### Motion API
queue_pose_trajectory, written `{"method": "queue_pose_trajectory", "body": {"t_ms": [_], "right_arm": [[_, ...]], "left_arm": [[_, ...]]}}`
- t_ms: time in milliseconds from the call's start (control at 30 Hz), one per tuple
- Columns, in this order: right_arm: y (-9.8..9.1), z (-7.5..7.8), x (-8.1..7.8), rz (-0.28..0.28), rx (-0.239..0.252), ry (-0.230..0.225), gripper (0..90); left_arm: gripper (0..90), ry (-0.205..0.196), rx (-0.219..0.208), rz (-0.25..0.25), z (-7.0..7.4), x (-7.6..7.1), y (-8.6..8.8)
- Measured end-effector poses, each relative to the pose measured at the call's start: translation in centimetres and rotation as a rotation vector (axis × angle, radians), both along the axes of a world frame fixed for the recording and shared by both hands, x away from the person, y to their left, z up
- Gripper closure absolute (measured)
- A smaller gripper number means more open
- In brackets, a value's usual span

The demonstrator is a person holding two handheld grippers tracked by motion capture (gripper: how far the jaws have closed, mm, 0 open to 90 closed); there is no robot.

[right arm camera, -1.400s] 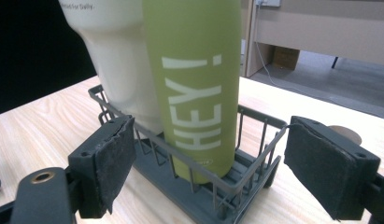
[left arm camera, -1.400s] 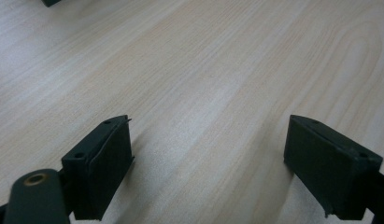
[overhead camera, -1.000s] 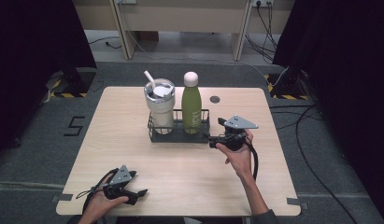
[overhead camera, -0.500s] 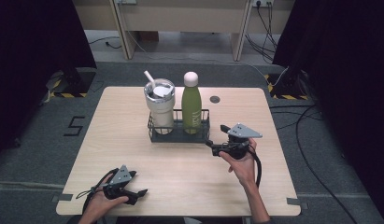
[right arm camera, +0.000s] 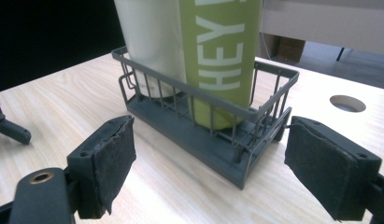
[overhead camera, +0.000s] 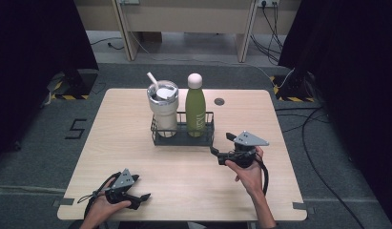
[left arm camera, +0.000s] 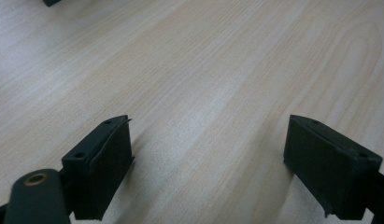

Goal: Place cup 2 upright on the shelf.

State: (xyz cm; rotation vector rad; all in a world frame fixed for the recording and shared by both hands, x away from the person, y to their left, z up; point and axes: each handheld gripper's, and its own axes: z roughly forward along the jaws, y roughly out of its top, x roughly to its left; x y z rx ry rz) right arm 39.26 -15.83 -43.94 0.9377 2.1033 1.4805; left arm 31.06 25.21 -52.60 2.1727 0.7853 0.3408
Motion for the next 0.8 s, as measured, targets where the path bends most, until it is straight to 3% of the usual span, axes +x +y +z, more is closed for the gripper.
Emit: {"method": "queue_pose_trajectory", "body": {"t_ms": [800], "right_arm": [[-0.9,-1.4,-2.4,0.022,-0.026,0.023,15.6]], "left_arm": [[14.5,0.0,0.0,0.001,0.0,0.0,0.0]]}}
